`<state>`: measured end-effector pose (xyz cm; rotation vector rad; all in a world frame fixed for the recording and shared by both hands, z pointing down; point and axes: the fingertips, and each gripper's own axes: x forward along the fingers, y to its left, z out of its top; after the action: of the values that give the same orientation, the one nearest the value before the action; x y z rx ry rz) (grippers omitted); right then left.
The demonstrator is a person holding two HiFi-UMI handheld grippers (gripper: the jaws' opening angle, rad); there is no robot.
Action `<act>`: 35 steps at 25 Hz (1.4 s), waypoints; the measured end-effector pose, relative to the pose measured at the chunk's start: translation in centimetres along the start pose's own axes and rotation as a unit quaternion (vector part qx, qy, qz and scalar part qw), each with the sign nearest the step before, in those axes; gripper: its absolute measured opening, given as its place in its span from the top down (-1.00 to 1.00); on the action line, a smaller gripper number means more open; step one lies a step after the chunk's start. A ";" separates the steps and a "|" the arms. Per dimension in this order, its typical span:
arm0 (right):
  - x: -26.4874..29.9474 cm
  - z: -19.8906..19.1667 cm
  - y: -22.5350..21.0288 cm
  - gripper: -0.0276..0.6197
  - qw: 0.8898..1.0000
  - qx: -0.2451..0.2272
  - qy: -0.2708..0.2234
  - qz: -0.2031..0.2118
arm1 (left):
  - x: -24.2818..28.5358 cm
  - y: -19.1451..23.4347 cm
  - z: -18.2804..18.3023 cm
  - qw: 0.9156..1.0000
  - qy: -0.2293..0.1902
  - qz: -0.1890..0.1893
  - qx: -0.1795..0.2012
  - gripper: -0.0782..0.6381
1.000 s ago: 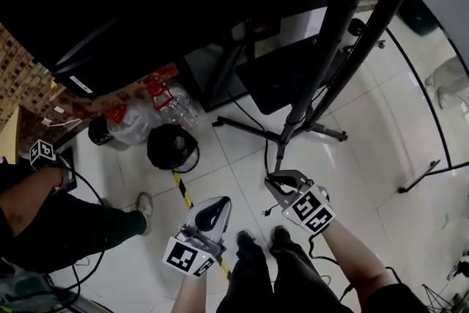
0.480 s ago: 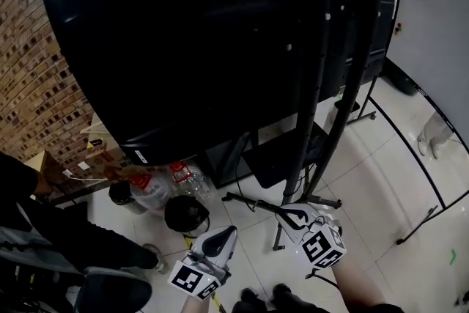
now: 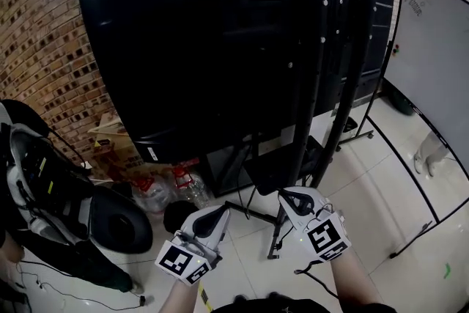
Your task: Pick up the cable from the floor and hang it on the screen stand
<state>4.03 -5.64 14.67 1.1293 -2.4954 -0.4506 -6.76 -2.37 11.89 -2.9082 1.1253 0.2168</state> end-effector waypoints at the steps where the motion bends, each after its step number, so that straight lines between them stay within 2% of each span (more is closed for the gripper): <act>1: -0.5 0.9 -0.4 0.85 1.000 -0.010 -0.003 -0.007 | 0.0 -0.1 0.5 1.000 0.004 0.000 -0.001 0.78; 4: -0.4 3.7 -2.3 0.85 0.998 -0.054 -0.006 -0.039 | 0.9 0.8 1.9 1.000 0.014 -0.012 -0.003 0.78; 7: 0.5 6.8 -3.7 0.85 0.995 -0.078 -0.019 -0.065 | 1.4 2.0 3.7 0.999 -0.003 -0.035 0.004 0.78; 10: 0.4 9.7 -5.5 0.85 0.992 -0.080 -0.042 -0.093 | 1.7 2.5 6.5 0.999 -0.013 -0.047 0.008 0.78; 12: 0.0 11.3 -7.3 0.85 0.989 -0.076 -0.056 -0.115 | 2.5 2.1 7.7 0.997 -0.016 -0.071 0.014 0.78; 15: -0.8 13.1 -10.5 0.85 0.984 -0.079 -0.060 -0.147 | 3.9 1.2 8.8 0.994 -0.018 -0.102 0.026 0.78; 18: -1.5 14.8 -13.6 0.85 0.980 -0.082 -0.060 -0.169 | 5.2 1.0 10.1 0.993 -0.024 -0.110 0.027 0.78; 21: -1.7 16.4 -16.6 0.85 0.979 -0.077 -0.067 -0.178 | 6.9 0.4 11.3 0.991 -0.028 -0.121 0.038 0.78; 26: -1.9 19.5 -21.7 0.85 0.970 -0.119 -0.089 -0.193 | 10.8 -0.7 13.3 0.990 -0.045 -0.114 0.065 0.78; 33: -1.7 23.8 -29.1 0.85 0.963 -0.150 -0.134 -0.181 | 18.5 -1.7 14.5 0.987 -0.048 -0.105 0.115 0.78; 35: -1.8 24.9 -31.2 0.85 0.961 -0.155 -0.143 -0.179 | 20.7 -2.0 15.2 0.986 -0.057 -0.101 0.117 0.78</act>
<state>14.24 -20.45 -21.02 1.4675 -2.3286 -1.1374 7.86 -13.78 -5.99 -2.7354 0.7752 0.2269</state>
